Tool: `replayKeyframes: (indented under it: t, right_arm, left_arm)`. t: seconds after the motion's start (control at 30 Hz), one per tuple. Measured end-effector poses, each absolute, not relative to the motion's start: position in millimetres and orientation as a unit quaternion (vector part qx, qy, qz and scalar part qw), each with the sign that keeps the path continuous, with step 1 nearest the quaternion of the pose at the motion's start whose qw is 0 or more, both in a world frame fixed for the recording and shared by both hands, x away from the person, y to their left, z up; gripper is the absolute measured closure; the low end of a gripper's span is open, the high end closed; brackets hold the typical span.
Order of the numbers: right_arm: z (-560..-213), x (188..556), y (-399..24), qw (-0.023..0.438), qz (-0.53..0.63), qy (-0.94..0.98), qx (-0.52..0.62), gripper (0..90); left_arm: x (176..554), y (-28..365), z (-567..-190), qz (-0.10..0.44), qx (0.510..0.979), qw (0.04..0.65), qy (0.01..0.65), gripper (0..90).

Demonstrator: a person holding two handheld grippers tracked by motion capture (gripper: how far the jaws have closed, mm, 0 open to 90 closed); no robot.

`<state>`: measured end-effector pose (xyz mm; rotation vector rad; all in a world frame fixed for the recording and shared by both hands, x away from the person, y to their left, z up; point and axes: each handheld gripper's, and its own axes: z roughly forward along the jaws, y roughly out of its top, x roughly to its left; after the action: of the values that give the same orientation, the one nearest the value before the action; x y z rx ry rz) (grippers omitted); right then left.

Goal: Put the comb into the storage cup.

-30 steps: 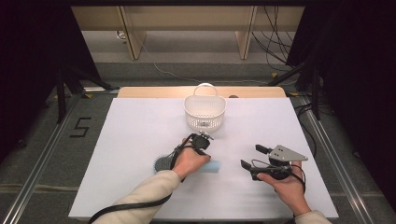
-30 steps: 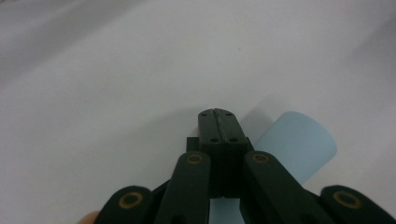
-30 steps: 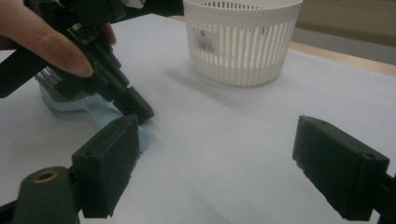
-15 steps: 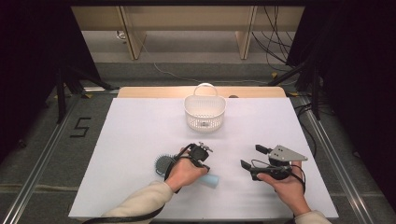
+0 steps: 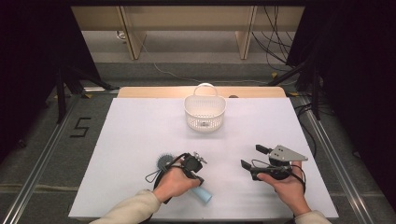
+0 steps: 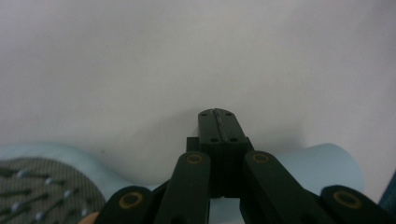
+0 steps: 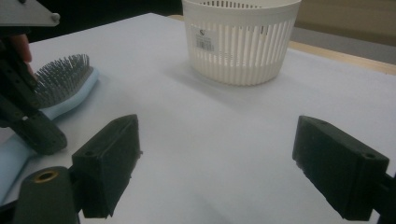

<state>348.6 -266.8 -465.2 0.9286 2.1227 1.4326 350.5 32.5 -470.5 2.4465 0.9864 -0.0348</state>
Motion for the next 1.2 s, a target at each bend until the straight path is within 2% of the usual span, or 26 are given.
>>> replayKeyframes:
  t: [0.17, 0.53, 1.2]
  right_arm:
    - [-465.5, 348.8, -266.8, 0.208, 0.514, 0.763, 0.333, 16.0]
    - [-465.7, 348.9, -267.0, 0.208, 0.513, 0.762, 0.335, 16.0]
    - [-466.0, 349.1, -267.1, 0.209, 0.512, 0.762, 0.338, 16.0]
  left_arm:
    - [335.1, 54.8, -470.5, -0.035, 0.901, 0.24, 0.359, 89.9]
    - [320.5, 91.3, -468.2, -0.046, 0.911, 0.206, 0.354, 89.9]
    - [322.3, 148.8, -466.9, -0.051, 0.91, 0.166, 0.376, 89.9]
